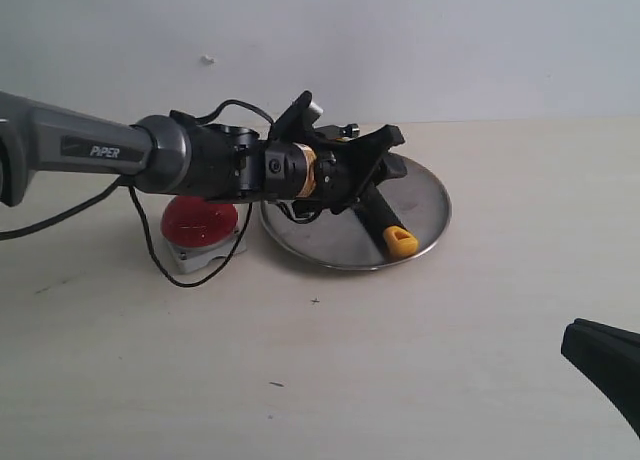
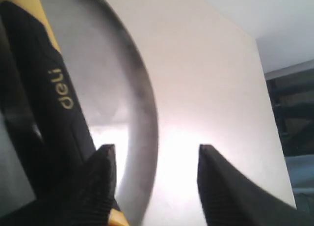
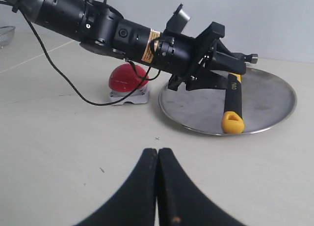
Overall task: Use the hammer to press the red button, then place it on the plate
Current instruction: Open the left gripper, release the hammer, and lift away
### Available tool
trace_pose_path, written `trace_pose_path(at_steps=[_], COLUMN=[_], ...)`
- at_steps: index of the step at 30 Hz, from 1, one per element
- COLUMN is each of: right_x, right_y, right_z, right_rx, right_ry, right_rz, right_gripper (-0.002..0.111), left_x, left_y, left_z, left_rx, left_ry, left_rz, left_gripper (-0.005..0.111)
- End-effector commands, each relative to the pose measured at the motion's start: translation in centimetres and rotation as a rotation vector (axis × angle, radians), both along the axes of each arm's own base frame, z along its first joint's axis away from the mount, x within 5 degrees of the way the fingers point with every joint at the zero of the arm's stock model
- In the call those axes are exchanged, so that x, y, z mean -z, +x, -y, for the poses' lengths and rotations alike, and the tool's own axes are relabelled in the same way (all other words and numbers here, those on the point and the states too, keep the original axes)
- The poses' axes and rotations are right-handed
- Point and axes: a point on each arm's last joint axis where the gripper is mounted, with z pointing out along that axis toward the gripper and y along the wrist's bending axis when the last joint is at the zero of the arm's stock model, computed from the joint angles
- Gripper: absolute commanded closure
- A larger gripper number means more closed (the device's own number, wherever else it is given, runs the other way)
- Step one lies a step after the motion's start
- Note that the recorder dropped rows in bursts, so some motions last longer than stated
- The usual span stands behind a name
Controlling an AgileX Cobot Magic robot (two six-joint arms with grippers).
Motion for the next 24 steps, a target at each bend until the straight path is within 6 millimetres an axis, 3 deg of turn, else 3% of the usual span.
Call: trace_pose_path(at_steps=[1, 4, 7, 13, 18, 24], right_x=[0.1, 0.1, 0.1, 0.1, 0.1, 0.1], right_y=[0.0, 0.0, 0.0, 0.0, 0.0, 0.0], right_z=[0.0, 0.0, 0.0, 0.0, 0.0, 0.0], right_rx=[0.002, 0.002, 0.002, 0.002, 0.002, 0.002], right_ry=[0.002, 0.002, 0.002, 0.002, 0.002, 0.002], right_rz=[0.001, 0.001, 0.001, 0.001, 0.001, 0.001], right_gripper=[0.108, 0.108, 0.108, 0.108, 0.108, 0.108], left_x=[-3.3, -6.0, -8.8, -13.3, -15.7, -18.6], left_y=[-1.5, -3.1, -5.6, -13.2, -19.6, -25.4], left_z=[-0.4, -1.4, -2.7, -7.6, -12.4, -16.5], left_rx=[0.095, 0.147, 0.213, 0.280, 0.244, 0.255], left_ry=[-0.011, 0.017, 0.032, 0.058, 0.000, -0.044], left_rz=[0.030, 0.086, 0.169, 0.348, 0.417, 0.594], left_gripper=[0.079, 0.106, 0.107, 0.107, 0.107, 0.107])
